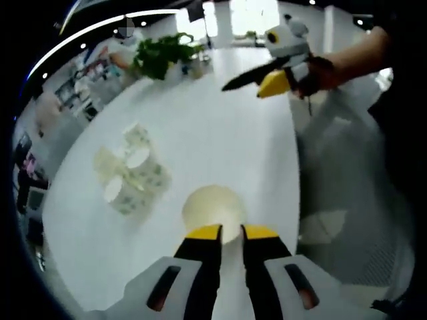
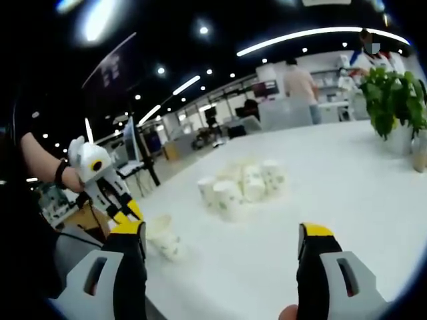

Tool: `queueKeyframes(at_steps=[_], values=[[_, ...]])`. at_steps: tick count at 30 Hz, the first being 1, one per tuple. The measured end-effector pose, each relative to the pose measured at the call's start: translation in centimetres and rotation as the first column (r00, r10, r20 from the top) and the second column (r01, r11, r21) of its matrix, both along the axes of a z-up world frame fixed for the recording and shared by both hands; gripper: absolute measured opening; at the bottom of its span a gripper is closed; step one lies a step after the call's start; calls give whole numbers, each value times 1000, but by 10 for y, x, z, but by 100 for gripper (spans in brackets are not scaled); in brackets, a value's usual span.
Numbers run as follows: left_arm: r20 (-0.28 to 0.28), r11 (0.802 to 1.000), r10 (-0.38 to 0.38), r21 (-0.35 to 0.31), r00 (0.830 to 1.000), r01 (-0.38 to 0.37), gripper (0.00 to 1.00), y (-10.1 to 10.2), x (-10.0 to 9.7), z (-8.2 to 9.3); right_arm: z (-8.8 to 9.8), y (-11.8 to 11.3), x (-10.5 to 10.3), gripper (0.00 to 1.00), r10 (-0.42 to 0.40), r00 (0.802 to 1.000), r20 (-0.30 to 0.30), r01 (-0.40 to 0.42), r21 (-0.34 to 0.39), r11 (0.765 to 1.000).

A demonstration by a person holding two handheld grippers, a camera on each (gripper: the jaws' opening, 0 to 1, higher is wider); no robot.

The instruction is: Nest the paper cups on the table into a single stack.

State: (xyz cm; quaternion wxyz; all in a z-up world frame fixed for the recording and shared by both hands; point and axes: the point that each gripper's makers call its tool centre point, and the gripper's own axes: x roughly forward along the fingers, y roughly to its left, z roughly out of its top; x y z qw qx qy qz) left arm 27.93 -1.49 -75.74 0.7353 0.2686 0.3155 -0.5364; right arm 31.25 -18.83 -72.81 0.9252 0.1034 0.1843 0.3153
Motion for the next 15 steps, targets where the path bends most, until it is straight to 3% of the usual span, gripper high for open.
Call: queueKeyframes(at_steps=[15], values=[[-10, 981, 165, -107, 986, -165, 18, 23, 2, 13, 1, 4, -2, 92, 7, 1000, -5, -7, -10, 1000]])
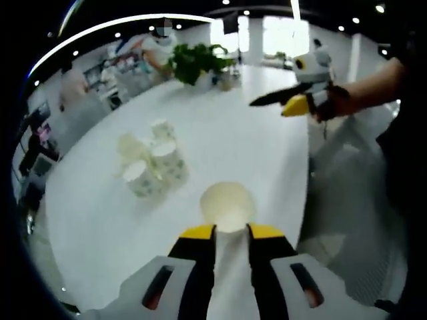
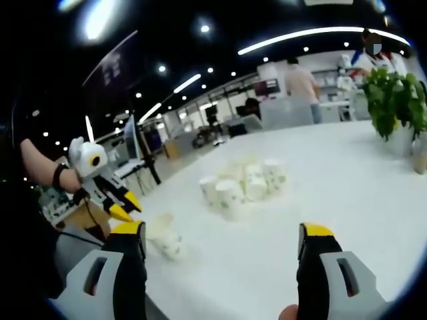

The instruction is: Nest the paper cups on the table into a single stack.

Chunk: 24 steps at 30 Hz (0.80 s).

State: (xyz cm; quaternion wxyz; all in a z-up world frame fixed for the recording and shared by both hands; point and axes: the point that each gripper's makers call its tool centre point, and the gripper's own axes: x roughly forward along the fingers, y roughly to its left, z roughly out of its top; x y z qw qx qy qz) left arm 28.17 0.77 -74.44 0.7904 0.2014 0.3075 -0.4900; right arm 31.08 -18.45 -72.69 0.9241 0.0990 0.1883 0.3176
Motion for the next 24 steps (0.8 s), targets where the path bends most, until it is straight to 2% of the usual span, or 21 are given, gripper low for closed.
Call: queueKeyframes(at_steps=[4, 8, 16, 24], values=[[14, 999, 35, -32, 999, -35, 21, 3, 3, 4, 1, 1, -1, 92, 2, 1000, -1, -2, -3, 1000], [31, 997, 39, -66, 999, -37, 23, 2, 3, 9, 2, 3, -2, 93, 4, 1000, -4, -4, -8, 1000], [47, 991, 92, -99, 995, -87, 39, 9, 7, 11, 5, 4, -4, 93, 4, 1000, -2, -4, -12, 1000], [64, 975, 174, -148, 983, -163, 51, 26, 16, 17, 9, 3, -5, 93, -12, 1000, -3, 12, -1, 1000]])
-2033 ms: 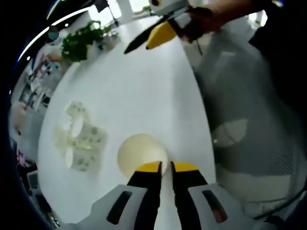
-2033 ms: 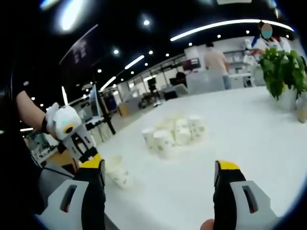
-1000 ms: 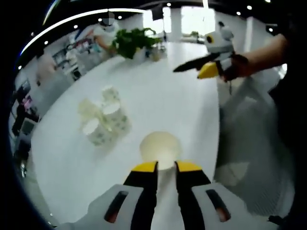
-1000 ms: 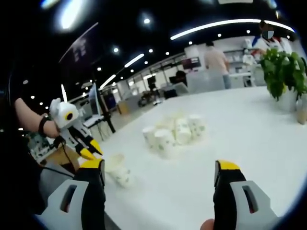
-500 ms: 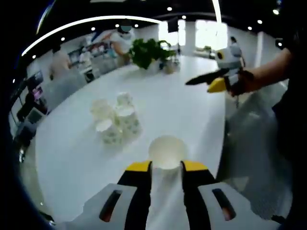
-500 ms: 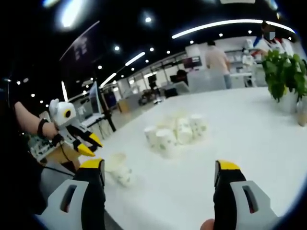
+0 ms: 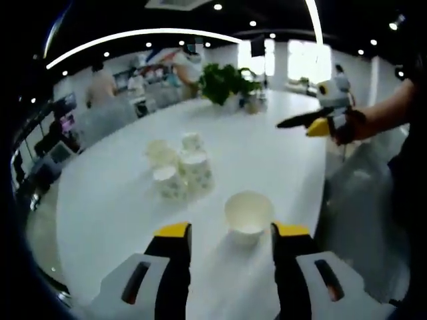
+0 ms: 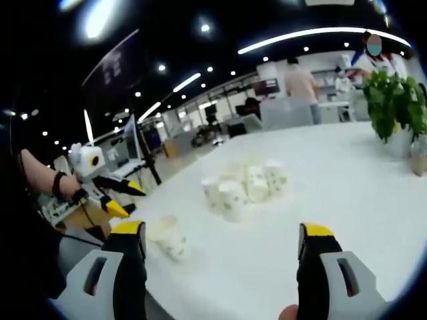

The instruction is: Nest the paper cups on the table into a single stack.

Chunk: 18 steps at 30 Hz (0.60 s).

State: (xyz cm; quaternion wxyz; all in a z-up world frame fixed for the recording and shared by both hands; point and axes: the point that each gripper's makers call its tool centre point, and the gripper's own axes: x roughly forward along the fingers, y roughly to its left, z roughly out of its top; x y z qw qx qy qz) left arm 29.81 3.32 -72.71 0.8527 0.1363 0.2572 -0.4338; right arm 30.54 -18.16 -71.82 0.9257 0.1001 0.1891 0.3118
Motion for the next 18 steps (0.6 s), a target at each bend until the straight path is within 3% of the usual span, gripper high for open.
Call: queueKeyframes(at_steps=[8, 14, 18], values=[[8, 997, 66, -37, 998, -65, 62, 14, 7, 4, 0, 4, -1, 93, 7, 1000, -4, -7, -10, 1000], [-15, 989, 129, -68, 991, -130, 78, 24, 14, 2, 2, 4, -2, 93, 7, 1000, -5, -7, -12, 1000], [-8, 985, 149, -88, 989, -149, 80, 29, 14, 5, 2, 5, -3, 93, 10, 1000, -10, -10, -16, 1000]])
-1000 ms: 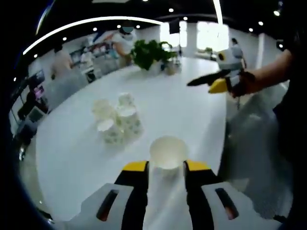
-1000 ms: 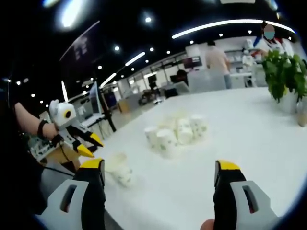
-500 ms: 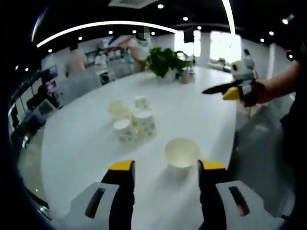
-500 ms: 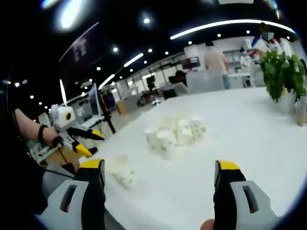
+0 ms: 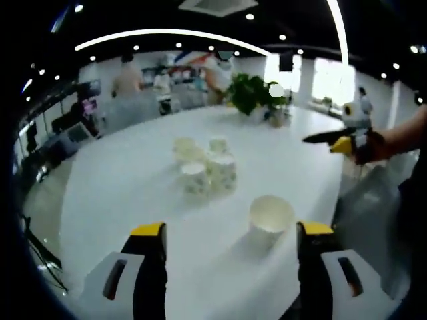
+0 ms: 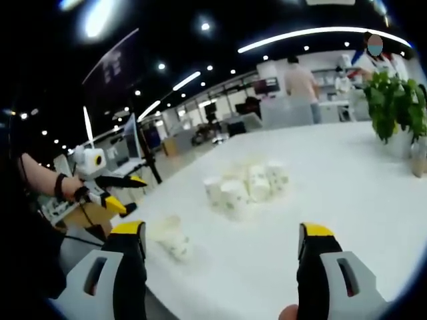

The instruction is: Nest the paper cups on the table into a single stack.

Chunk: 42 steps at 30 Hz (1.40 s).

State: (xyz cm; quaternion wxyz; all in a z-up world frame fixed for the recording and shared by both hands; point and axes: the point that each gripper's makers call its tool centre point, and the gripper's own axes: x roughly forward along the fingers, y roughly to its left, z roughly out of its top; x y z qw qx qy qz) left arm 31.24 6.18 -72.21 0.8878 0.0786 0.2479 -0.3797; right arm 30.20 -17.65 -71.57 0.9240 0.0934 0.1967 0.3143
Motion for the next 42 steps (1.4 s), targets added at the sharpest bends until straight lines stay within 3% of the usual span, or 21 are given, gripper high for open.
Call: queueKeyframes(at_steps=[3, 12, 14, 16, 29, 42], values=[[10, 1000, 7, -10, 1000, -7, 81, 1, 1, 2, 1, 0, -1, 93, 1, 1000, 0, -1, 2, 1000], [19, 997, 52, -65, 998, -51, 100, 5, 7, 8, 0, 2, -2, 93, 7, 1000, -3, -7, -2, 1000], [15, 994, 71, -82, 997, -69, 100, 7, 9, 11, 1, 2, -2, 93, 8, 1000, 0, -8, -3, 1000], [63, 993, 82, -95, 995, -76, 100, 8, 13, 20, 1, 2, -2, 93, 10, 1000, -1, -10, -5, 1000], [55, 995, 69, -74, 996, -65, 100, 10, 12, 15, 2, -1, 2, 93, 3, 1000, 3, -3, -15, 1000], [58, 994, 75, -87, 996, -70, 100, 9, 18, 15, 7, -4, 32, 93, 44, 999, 16, -42, -80, 996]])
